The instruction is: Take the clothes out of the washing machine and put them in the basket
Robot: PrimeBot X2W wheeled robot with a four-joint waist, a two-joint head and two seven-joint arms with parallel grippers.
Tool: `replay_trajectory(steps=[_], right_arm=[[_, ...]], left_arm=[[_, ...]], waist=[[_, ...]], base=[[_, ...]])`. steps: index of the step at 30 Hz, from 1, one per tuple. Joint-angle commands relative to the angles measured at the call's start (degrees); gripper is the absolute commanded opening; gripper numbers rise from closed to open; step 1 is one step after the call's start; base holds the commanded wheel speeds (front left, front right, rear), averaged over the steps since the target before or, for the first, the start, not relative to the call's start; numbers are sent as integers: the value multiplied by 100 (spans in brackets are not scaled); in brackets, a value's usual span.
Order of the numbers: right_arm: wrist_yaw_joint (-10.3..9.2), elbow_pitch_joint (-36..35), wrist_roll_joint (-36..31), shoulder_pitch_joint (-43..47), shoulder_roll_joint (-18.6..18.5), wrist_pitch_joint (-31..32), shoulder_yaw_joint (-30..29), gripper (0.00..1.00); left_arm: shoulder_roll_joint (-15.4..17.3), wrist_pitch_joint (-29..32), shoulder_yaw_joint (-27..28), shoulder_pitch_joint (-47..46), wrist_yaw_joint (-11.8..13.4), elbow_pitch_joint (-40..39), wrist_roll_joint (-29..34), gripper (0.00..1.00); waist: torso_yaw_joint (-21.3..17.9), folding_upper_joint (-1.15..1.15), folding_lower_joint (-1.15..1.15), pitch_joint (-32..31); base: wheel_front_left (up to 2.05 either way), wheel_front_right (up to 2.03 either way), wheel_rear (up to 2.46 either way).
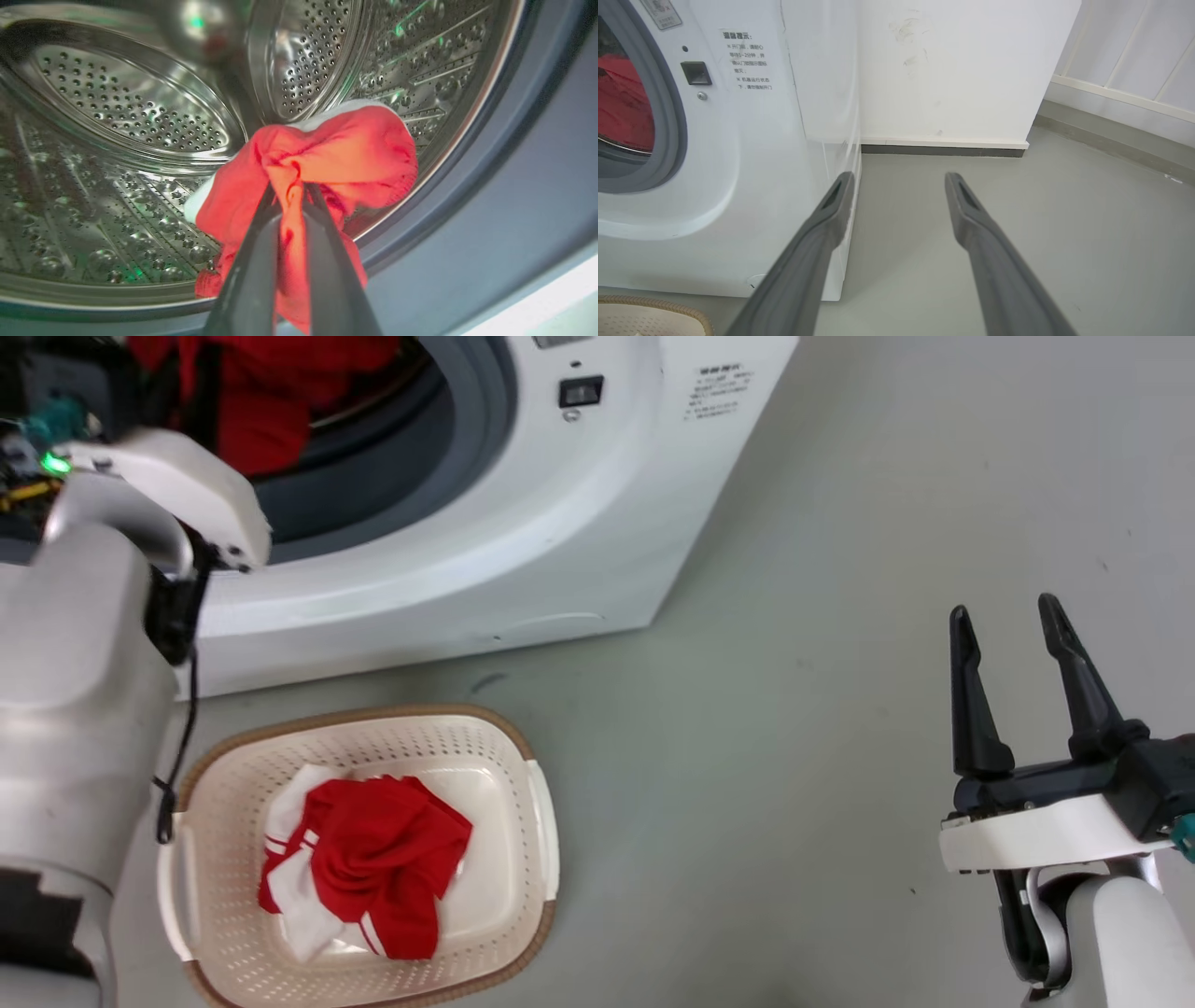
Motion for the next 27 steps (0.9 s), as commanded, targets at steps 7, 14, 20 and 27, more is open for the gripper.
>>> replay_trajectory(steps=[7, 14, 20, 27], right_arm=[[-6, 91, -167, 204, 2, -12, -93, 100], [-6, 180, -252, 352, 2, -12, -100, 100], [-6, 211, -316, 495, 2, -11, -199, 100], [-6, 174, -340, 539, 2, -12, -258, 100]], left_arm=[[-148, -42, 474, 1218, 339, -1688, 375, 0], [-434, -43, 937, 2208, 382, -3108, 701, 0], [-602, -38, 1076, 2911, 186, -3956, 815, 0], [-636, 186, 676, 3682, 4, -4301, 674, 0]], waist=[[540, 0, 1, -716], [790, 0, 1, -1141], [975, 0, 1, -1415], [1062, 0, 1, -1421]], base=[[0, 0, 0], [0, 0, 0], [0, 0, 0], [0, 0, 0]])
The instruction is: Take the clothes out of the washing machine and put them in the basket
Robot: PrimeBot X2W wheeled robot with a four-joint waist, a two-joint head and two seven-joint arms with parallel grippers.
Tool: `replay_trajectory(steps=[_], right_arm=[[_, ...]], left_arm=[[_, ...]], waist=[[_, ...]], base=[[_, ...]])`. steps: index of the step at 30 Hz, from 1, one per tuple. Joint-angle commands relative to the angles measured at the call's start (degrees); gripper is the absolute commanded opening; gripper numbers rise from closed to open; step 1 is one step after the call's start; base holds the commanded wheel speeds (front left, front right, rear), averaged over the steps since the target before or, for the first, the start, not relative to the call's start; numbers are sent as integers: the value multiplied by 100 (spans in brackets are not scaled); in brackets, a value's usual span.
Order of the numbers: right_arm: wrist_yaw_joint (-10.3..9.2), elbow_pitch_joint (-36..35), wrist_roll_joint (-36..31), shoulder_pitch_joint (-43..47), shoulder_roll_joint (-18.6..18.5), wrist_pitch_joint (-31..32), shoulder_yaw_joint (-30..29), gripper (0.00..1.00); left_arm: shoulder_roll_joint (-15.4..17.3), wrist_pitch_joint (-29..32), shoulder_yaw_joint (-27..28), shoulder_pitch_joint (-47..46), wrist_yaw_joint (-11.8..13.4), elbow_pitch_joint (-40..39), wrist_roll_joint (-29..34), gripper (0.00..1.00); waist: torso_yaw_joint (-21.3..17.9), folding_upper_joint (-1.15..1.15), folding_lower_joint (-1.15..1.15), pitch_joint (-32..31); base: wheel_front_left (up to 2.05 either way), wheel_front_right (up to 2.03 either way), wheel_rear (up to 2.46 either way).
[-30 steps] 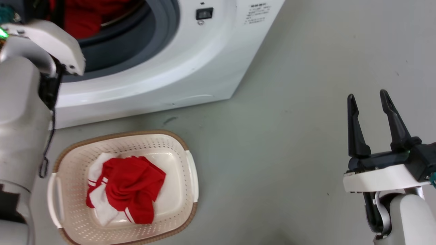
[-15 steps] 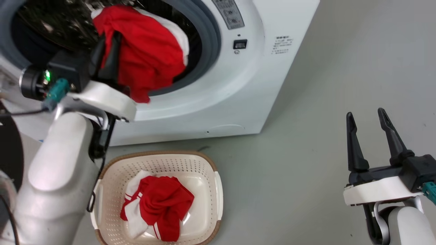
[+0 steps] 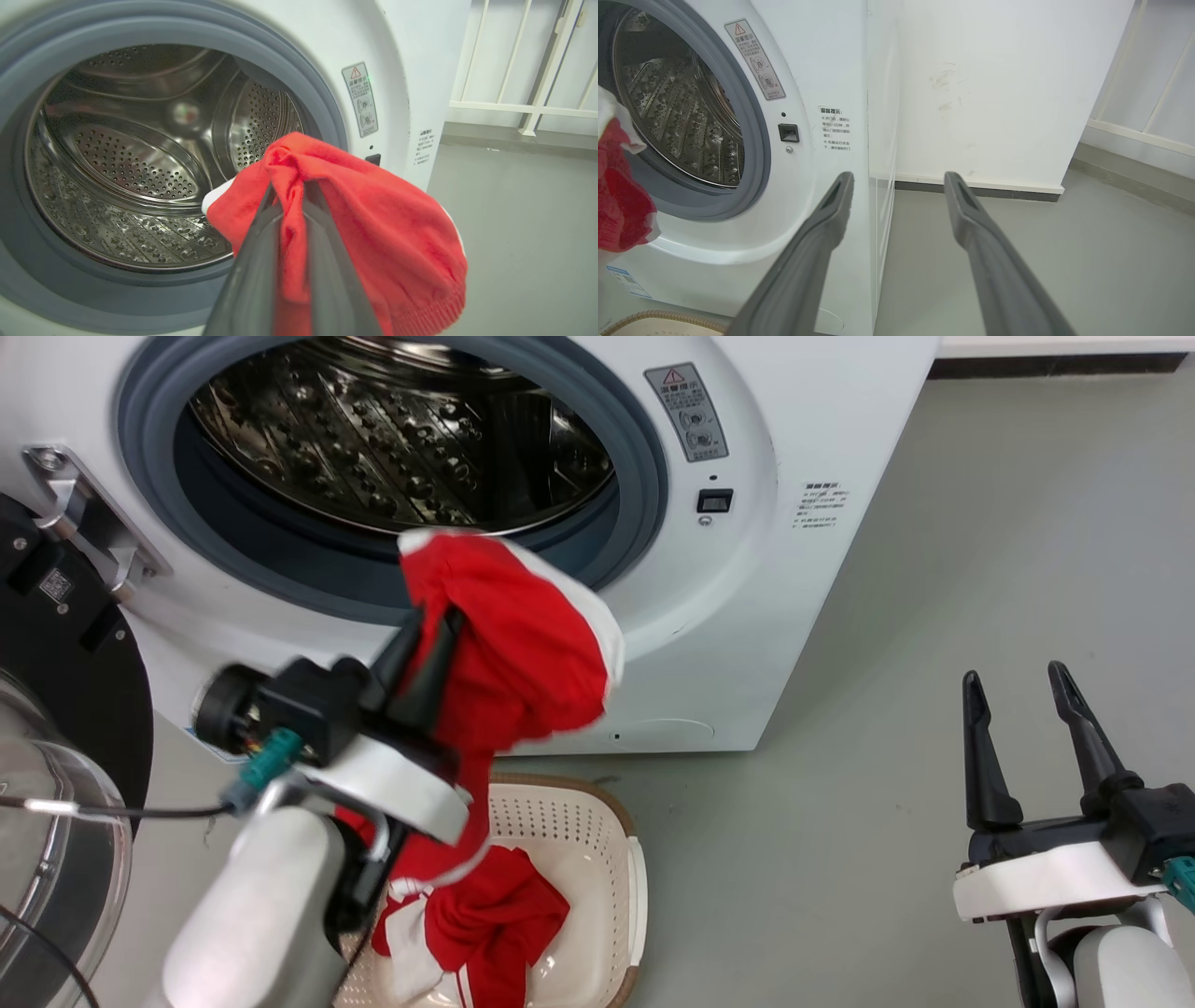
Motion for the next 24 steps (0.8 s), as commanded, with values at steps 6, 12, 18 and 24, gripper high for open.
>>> replay_trajectory(steps=[6, 12, 18, 24], right_arm=[[-6, -80, -78, -37, 1, -12, 12, 100], [-6, -171, -134, -211, 1, -11, 8, 100], [-6, -293, -161, -426, 1, -11, -20, 100], [-6, -448, -131, -705, 1, -11, -66, 100]], left_arm=[[-26, 174, -372, 465, -141, 181, -127, 0], [-151, 148, -784, 343, -237, 793, -52, 0], [-306, 74, -1201, -101, -307, 1653, 29, 0], [-398, -59, -1520, -713, -331, 2581, 144, 0]], waist=[[0, 0, 1, 326], [-46, 0, 1, 850], [-115, 0, 1, 1541], [-251, 0, 1, 2256]], base=[[0, 0, 0], [0, 0, 0], [0, 0, 0], [0, 0, 0]])
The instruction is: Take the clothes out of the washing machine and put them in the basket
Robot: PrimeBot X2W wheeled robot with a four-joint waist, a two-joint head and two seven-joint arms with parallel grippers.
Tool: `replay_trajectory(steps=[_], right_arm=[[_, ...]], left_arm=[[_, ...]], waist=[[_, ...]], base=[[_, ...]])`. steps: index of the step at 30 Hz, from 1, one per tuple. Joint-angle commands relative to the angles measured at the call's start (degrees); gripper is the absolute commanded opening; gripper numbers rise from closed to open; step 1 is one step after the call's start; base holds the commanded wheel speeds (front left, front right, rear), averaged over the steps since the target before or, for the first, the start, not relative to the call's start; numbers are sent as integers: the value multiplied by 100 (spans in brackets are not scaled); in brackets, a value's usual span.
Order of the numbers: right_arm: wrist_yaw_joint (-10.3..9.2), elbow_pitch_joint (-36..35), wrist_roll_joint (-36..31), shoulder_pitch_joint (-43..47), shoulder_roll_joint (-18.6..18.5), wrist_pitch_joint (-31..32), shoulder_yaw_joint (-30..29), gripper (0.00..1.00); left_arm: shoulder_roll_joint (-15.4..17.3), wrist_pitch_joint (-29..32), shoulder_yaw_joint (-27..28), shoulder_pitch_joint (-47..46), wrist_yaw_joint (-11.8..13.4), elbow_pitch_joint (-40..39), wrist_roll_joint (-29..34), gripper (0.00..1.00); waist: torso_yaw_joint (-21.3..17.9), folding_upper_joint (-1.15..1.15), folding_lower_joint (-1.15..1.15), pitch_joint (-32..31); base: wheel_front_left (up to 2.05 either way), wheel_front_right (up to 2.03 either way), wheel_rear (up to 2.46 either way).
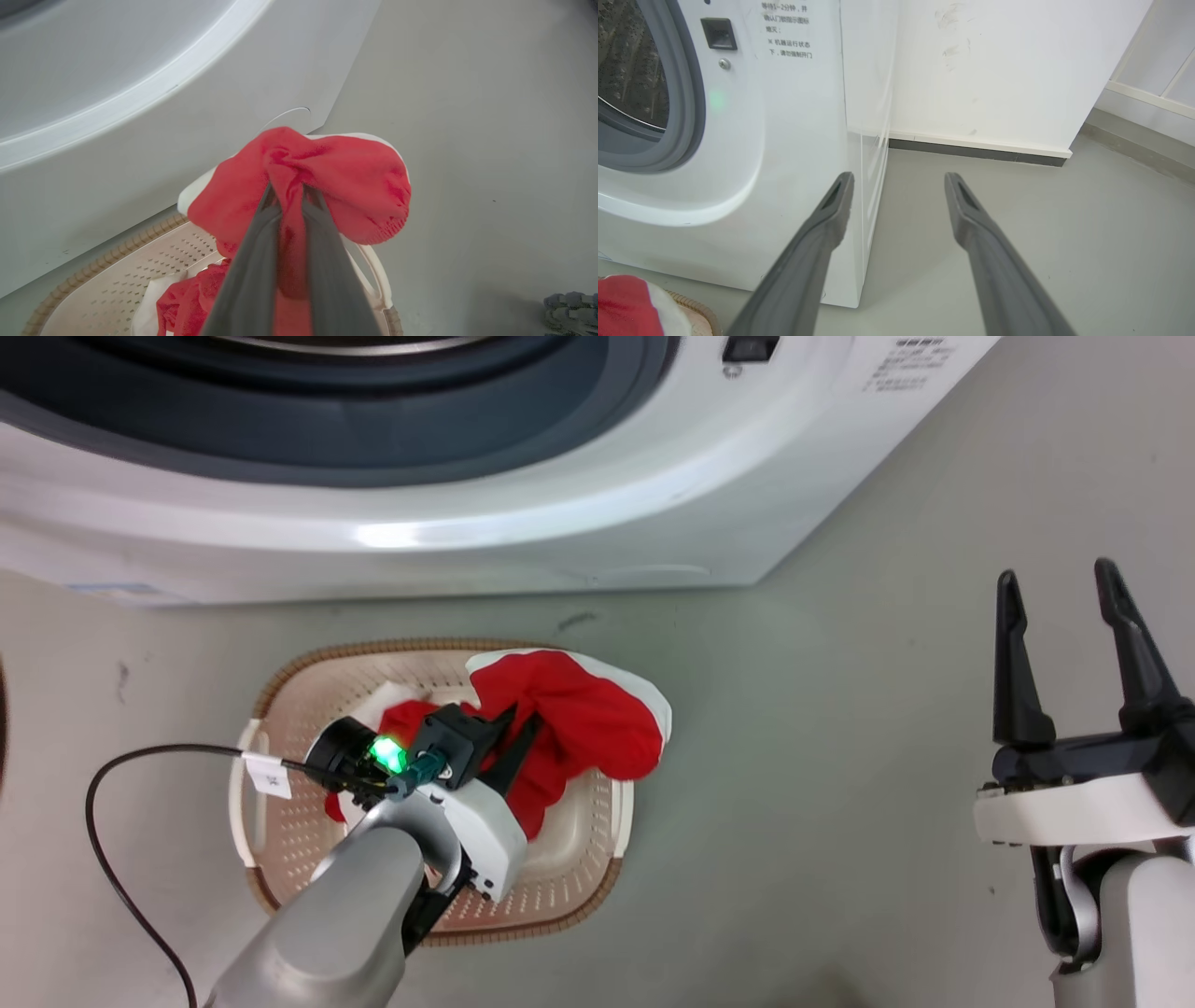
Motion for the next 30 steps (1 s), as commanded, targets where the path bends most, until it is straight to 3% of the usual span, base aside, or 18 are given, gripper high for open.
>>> replay_trajectory(steps=[1, 10, 20, 26, 27, 28, 29, 30], right_arm=[[-6, -69, 28, -147, 2, -11, -11, 100], [-6, -275, 144, -386, 3, -11, -48, 100], [-6, -337, 197, -495, 3, -11, 91, 100], [-6, -361, 192, -496, 3, -11, 102, 100], [-6, -358, 182, -499, 3, -11, 100, 100], [-6, -345, 164, -502, 3, -11, 98, 100], [-6, -325, 143, -504, 3, -11, 99, 100], [-6, -304, 139, -507, 3, -11, 103, 100]], left_arm=[[-25, -63, -64, -233, -9, 253, 28, 0], [-182, -147, -375, -1155, -14, 1817, -184, 0], [-371, -162, -733, -1734, -15, 3221, -540, 0], [-438, -179, -865, -1849, -15, 3430, -645, 0], [-452, -179, -894, -1848, -15, 3431, -690, 14], [-462, -181, -930, -1841, -15, 3426, -718, 76], [-467, -183, -950, -1838, -15, 3429, -767, 100], [-471, -186, -998, -1838, -15, 3409, -784, 100]], waist=[[-144, 0, -1, 511], [-399, 0, -1, 1404], [-541, 0, -1, 1887], [-520, 0, -1, 1953], [-507, 0, -1, 1958], [-494, 0, -1, 1953], [-479, 0, -1, 1934], [-467, 0, -1, 1908]], base=[[0, 0, 0], [0, 0, 0], [0, 0, 0], [0, 0, 0], [0, 0, 0], [0, 0, 0], [0, 0, 0], [0, 0, 0]])
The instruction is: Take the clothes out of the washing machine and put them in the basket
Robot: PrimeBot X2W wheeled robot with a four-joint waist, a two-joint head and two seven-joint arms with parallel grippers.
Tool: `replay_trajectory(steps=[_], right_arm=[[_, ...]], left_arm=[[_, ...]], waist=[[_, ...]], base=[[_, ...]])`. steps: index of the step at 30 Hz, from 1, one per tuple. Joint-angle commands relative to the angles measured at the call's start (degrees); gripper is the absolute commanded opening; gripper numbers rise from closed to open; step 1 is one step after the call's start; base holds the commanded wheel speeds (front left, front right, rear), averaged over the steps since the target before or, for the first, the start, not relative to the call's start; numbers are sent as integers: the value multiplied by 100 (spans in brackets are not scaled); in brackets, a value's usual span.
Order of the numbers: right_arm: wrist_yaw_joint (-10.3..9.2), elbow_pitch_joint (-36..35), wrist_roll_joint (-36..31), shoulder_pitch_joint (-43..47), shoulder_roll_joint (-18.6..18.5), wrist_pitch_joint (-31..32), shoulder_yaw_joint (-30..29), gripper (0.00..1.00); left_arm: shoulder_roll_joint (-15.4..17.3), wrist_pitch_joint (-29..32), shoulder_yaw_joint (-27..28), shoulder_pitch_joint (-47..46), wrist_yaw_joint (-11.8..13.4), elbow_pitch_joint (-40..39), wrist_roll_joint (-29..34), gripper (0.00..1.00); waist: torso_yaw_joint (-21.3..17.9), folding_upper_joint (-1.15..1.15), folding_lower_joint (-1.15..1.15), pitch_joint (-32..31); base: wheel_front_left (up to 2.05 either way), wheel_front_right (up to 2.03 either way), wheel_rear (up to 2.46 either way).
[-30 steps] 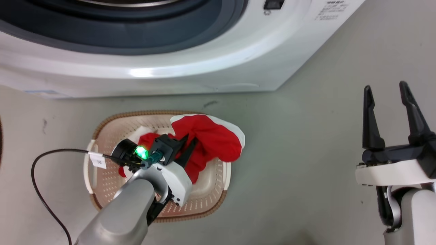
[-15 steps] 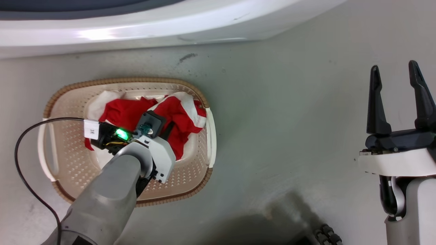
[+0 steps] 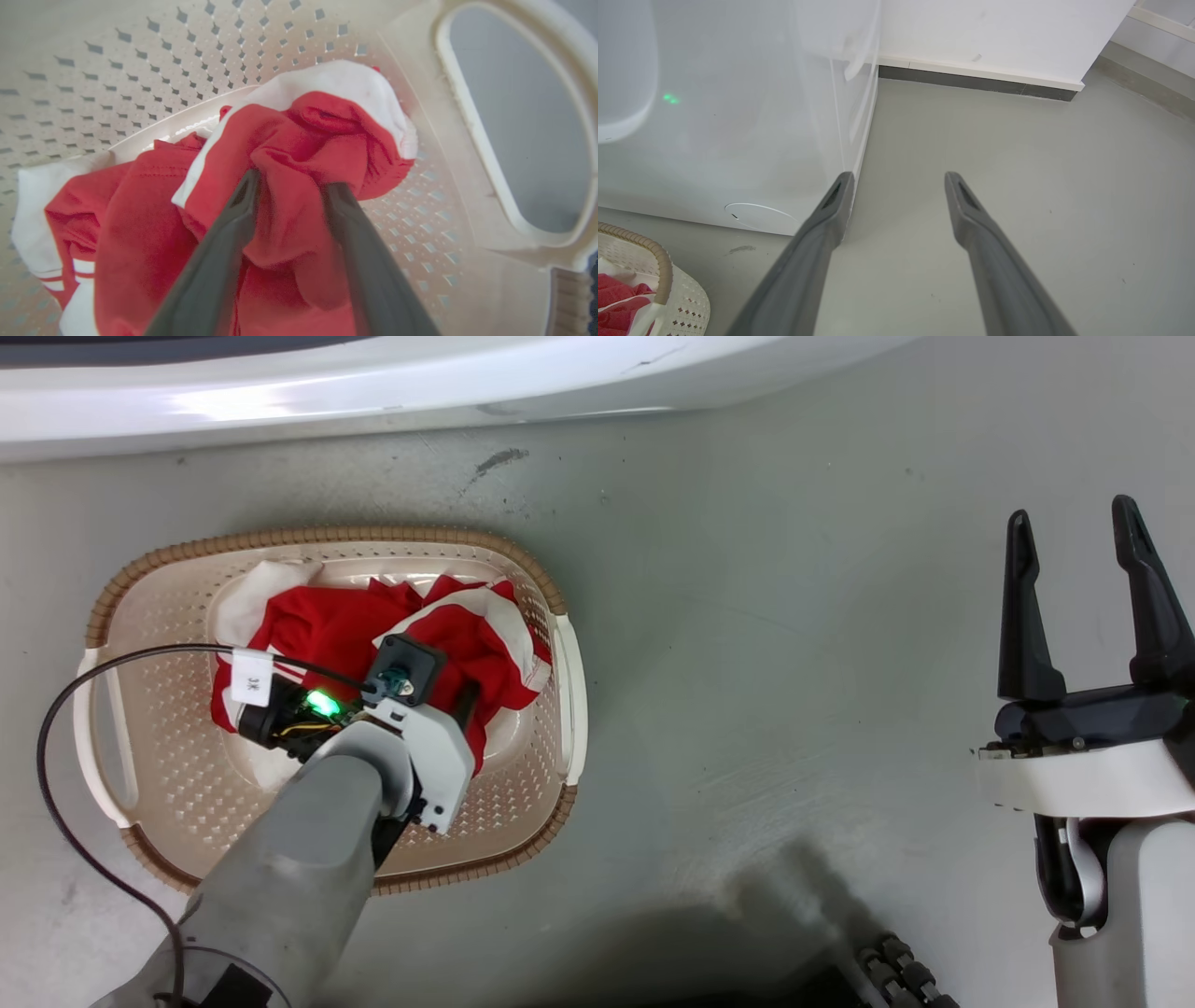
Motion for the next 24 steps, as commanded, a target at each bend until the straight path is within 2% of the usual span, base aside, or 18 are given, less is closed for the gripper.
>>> replay_trajectory(steps=[1, 7, 13, 17, 24], right_arm=[[-6, 20, -26, -116, 3, -11, 3, 100], [-6, 166, -82, -106, 3, -11, -30, 100], [-6, 358, -154, -39, 2, -10, -121, 100], [-6, 513, -239, 97, 0, -10, -234, 100], [-6, 646, -376, 365, 2, -11, -408, 100]], left_arm=[[-54, -35, -70, -3, -6, -85, -70, 100], [90, -28, -267, 144, 1, -840, -266, 100], [322, -30, -171, 397, 0, -1643, -185, 100], [502, -30, 235, 616, 9, -2295, -1, 100], [716, -31, 1371, 1306, 199, -3687, 421, 100]], waist=[[22, 0, -1, -56], [138, 0, -1, -487], [269, 0, -1, -1185], [412, 0, -1, -1707], [709, 0, -1, -2627]], base=[[0, 0, 0], [0, 0, 0], [0, 0, 0], [0, 0, 0], [0, 0, 0]])
